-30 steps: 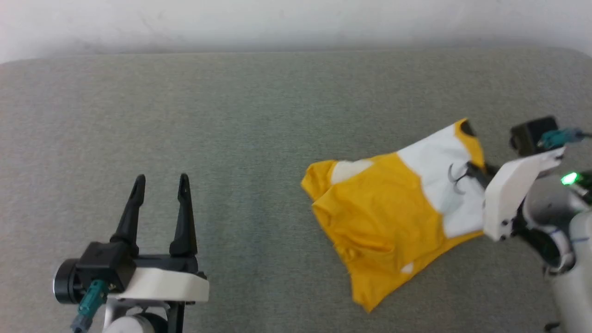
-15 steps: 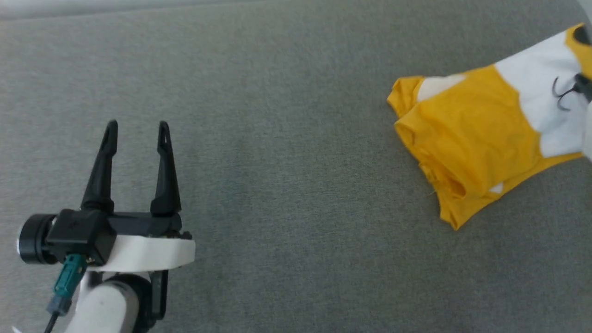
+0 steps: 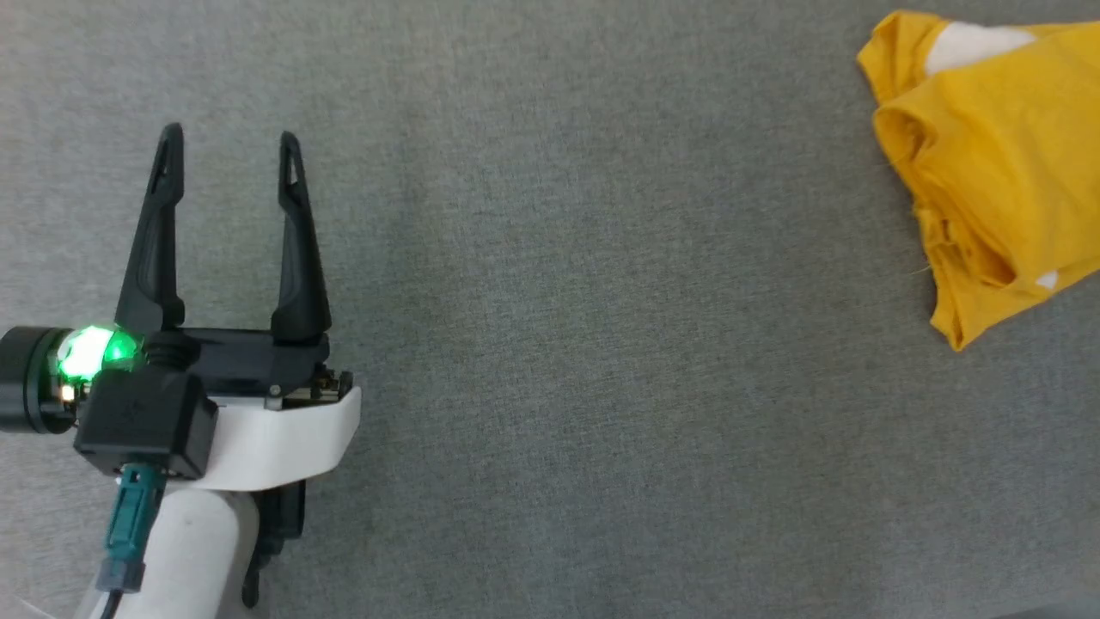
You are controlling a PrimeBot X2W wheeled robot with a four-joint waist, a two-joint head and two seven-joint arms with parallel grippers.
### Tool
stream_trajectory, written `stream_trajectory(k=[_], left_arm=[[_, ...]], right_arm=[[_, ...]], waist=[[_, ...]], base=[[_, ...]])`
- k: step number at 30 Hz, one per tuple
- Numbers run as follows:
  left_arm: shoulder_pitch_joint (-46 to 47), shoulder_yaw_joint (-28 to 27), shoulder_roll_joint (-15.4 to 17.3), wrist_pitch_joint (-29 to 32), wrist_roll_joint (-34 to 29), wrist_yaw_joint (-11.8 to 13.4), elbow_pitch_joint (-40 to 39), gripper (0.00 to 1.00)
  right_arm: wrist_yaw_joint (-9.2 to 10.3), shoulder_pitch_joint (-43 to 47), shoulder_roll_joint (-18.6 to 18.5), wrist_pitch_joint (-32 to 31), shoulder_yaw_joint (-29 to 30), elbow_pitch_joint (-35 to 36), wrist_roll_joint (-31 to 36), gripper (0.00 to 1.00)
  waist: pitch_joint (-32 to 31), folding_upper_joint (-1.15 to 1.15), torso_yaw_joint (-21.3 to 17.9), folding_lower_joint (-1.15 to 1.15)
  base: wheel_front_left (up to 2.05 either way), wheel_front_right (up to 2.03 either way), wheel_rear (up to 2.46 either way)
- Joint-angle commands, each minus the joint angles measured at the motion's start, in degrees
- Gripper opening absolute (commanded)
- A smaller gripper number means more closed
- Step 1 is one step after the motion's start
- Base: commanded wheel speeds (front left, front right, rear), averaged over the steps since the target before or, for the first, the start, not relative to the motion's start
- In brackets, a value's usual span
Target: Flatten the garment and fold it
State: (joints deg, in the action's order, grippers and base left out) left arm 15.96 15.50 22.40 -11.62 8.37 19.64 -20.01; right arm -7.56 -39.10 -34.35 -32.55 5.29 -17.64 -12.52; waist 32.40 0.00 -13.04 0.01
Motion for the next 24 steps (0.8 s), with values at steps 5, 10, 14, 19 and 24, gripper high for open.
stream_trajectory(k=[5, 10, 14, 19, 24], left_arm=[[1.9, -0.3, -0.3, 0.1, -0.6, 1.4, 0.4, 1.00], [1.8, -0.9, -1.3, -0.3, 1.0, 1.8, -0.1, 1.00], [1.5, -0.9, -1.4, -0.5, 1.8, 1.6, -0.1, 1.00], [1.2, -1.1, -2.0, -1.5, 2.8, 1.4, 0.1, 1.00], [0.2, -2.0, -3.1, -2.5, 3.9, 1.9, 0.7, 1.00]], right_arm=[[0.08, -1.6, 0.6, 1.7, 2.7, -5.3, 2.3, 0.00], [0.08, -2.4, 1.2, 3.8, 3.8, -7.6, 4.4, 1.00], [0.08, -2.9, 1.8, 4.7, 3.7, -8.4, 5.3, 1.00], [0.08, -3.3, 1.9, 5.0, 3.2, -9.1, 5.8, 1.00], [0.08, -2.5, 1.9, 5.3, 2.9, -9.1, 6.0, 1.00]], waist=[[3.7, 0.00, 0.3, -0.01], [3.9, 0.00, 0.8, -0.01], [3.6, 0.00, 1.0, -0.01], [2.1, 0.00, 1.6, -0.01], [-0.6, 0.00, 2.3, -0.01]], base=[[0.00, 0.00, 0.00], [0.00, 0.00, 0.00], [0.00, 0.00, 0.00], [0.00, 0.00, 0.00], [0.00, 0.00, 0.00]])
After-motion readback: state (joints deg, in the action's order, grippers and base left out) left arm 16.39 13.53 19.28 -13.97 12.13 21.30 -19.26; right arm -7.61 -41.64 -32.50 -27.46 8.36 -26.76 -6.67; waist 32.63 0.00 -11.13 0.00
